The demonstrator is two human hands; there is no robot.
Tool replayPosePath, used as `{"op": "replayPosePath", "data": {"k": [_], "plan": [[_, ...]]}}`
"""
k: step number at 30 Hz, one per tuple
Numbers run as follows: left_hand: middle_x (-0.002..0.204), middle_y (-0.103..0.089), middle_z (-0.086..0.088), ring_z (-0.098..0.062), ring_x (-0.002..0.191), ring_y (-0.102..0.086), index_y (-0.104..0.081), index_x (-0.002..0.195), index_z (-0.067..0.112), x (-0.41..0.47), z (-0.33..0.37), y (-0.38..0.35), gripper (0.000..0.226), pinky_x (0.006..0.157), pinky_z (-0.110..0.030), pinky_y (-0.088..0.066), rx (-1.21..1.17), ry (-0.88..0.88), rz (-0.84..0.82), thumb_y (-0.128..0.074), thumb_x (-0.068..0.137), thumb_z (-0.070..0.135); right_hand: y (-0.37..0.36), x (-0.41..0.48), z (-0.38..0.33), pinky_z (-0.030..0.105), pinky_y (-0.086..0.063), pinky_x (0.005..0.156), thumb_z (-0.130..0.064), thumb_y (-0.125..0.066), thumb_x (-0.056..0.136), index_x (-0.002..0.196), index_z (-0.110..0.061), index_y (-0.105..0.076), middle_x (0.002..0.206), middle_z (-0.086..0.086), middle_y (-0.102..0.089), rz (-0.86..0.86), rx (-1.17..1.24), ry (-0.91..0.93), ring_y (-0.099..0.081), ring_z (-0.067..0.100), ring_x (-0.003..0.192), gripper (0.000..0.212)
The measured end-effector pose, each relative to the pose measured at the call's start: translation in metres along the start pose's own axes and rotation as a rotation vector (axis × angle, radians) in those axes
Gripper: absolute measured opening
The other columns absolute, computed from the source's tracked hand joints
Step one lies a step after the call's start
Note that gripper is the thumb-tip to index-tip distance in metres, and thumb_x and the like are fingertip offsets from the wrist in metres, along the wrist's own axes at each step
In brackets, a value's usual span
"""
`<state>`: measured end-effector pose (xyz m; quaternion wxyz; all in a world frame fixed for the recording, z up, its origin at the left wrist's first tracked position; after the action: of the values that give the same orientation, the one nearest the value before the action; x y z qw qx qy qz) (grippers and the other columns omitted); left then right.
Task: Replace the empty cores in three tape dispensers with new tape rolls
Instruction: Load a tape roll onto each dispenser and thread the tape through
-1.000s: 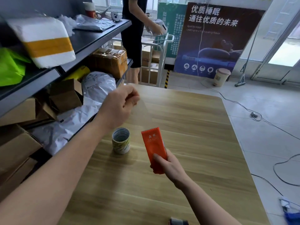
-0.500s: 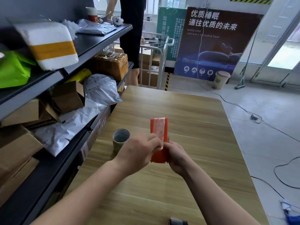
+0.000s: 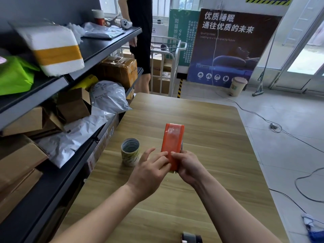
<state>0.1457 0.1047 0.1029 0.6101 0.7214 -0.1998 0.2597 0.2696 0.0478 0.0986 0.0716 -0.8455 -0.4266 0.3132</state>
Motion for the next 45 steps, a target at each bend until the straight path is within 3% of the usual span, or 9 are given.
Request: {"op": "replayPosePath", "data": {"k": [6, 10, 16, 22, 27, 31, 36, 40, 45], "plan": [[0.119, -0.063, -0.003, -0.021, 0.120, -0.054, -0.066, 0.115, 0.017, -0.015, 0.005, -0.003, 0.032, 0.105, -0.049, -0.033, 0.033, 0.084, -0.086, -0.061, 0.084, 0.024, 0.001, -0.001, -0.005, 0.036, -0.054, 0.066, -0.002, -0.056, 0.093, 0.112, 0.002, -0.058, 0.090, 0.016, -0.067, 0.083, -0.201, 0.119, -0.065, 0.026, 0.074, 0.020], [0.116, -0.061, -0.004, -0.022, 0.114, -0.053, -0.064, 0.118, 0.017, -0.017, 0.006, 0.001, 0.038, 0.101, -0.044, -0.038, -0.060, 0.185, -0.109, -0.057, 0.085, 0.035, 0.004, -0.005, -0.007, 0.050, -0.052, 0.087, -0.003, -0.059, 0.091, 0.111, 0.001, -0.059, 0.103, 0.022, -0.068, 0.085, -0.205, 0.139, -0.067, 0.037, 0.089, 0.021], [0.080, -0.069, 0.007, -0.012, 0.074, -0.063, -0.071, 0.078, 0.020, -0.005, 0.002, 0.016, 0.040, 0.072, -0.036, -0.050, -0.418, 0.504, -0.045, -0.045, 0.094, 0.045, 0.009, -0.017, -0.008, 0.020, -0.041, 0.046, -0.001, -0.055, 0.094, 0.101, -0.001, -0.060, 0.078, 0.010, -0.065, 0.087, -0.197, 0.165, -0.062, 0.012, 0.053, 0.009], [0.079, -0.066, 0.007, -0.010, 0.076, -0.062, -0.064, 0.084, 0.022, 0.005, -0.004, 0.007, 0.016, 0.067, -0.023, -0.047, -0.824, 1.121, -0.069, -0.069, 0.083, 0.038, 0.009, -0.027, -0.012, 0.061, -0.042, 0.094, 0.002, -0.054, 0.093, 0.101, 0.002, -0.063, 0.087, 0.013, -0.068, 0.054, -0.163, 0.226, -0.059, 0.031, 0.085, 0.012], [0.080, -0.072, -0.001, -0.018, 0.080, -0.067, -0.068, 0.076, 0.022, 0.006, 0.002, 0.009, 0.009, 0.079, -0.032, -0.052, -1.085, 1.140, -0.034, -0.074, 0.079, 0.017, 0.011, -0.033, -0.008, 0.042, -0.049, 0.080, 0.003, -0.053, 0.093, 0.112, 0.010, -0.059, 0.090, 0.016, -0.070, 0.010, -0.099, 0.231, -0.065, 0.030, 0.081, 0.021], [0.087, -0.070, -0.013, -0.035, 0.080, -0.061, -0.065, 0.078, 0.027, 0.001, -0.001, 0.009, 0.026, 0.081, -0.045, -0.049, -1.105, 1.152, -0.108, -0.076, 0.062, 0.045, 0.008, -0.038, -0.002, 0.025, -0.046, 0.048, 0.002, -0.050, 0.094, 0.107, 0.006, -0.060, 0.082, 0.014, -0.071, -0.012, -0.013, 0.194, -0.066, 0.022, 0.062, 0.017], [0.083, -0.067, -0.010, -0.025, 0.079, -0.063, -0.062, 0.078, 0.021, -0.004, 0.001, 0.018, 0.017, 0.078, -0.041, -0.055, -1.122, 1.120, -0.043, -0.078, 0.073, 0.019, 0.003, -0.042, 0.009, 0.029, -0.058, 0.058, 0.005, -0.062, 0.087, 0.102, -0.004, -0.056, 0.086, 0.013, -0.068, 0.138, 0.024, 0.201, -0.068, 0.020, 0.067, 0.018], [0.082, -0.060, -0.003, -0.011, 0.070, -0.057, -0.061, 0.073, 0.016, -0.008, 0.005, 0.033, 0.017, 0.059, -0.015, -0.048, -0.816, 0.998, 0.034, -0.078, 0.072, 0.011, -0.005, -0.051, 0.022, 0.028, -0.050, 0.048, 0.002, -0.069, 0.081, 0.076, -0.011, -0.048, 0.080, 0.016, -0.057, 0.355, -0.208, 0.260, -0.059, 0.022, 0.063, 0.025], [0.081, -0.056, 0.001, -0.013, 0.071, -0.056, -0.060, 0.071, 0.016, -0.024, 0.001, 0.046, 0.017, 0.059, -0.022, -0.047, -0.654, 0.949, 0.070, -0.077, 0.070, 0.014, -0.022, -0.059, 0.037, 0.036, -0.048, 0.060, -0.017, -0.080, 0.073, 0.064, -0.018, -0.063, 0.063, 0.002, -0.063, 0.475, -0.487, 0.412, -0.054, 0.016, 0.057, 0.019]]}}
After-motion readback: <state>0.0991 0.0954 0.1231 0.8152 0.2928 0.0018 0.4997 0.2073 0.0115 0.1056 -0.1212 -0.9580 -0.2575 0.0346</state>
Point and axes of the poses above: each hand's wrist, its own x-axis towards the middle knuckle, its own y-axis out of the back of the hand, z = x × y, the point moved 3 cm from there along x, towards the middle knuckle
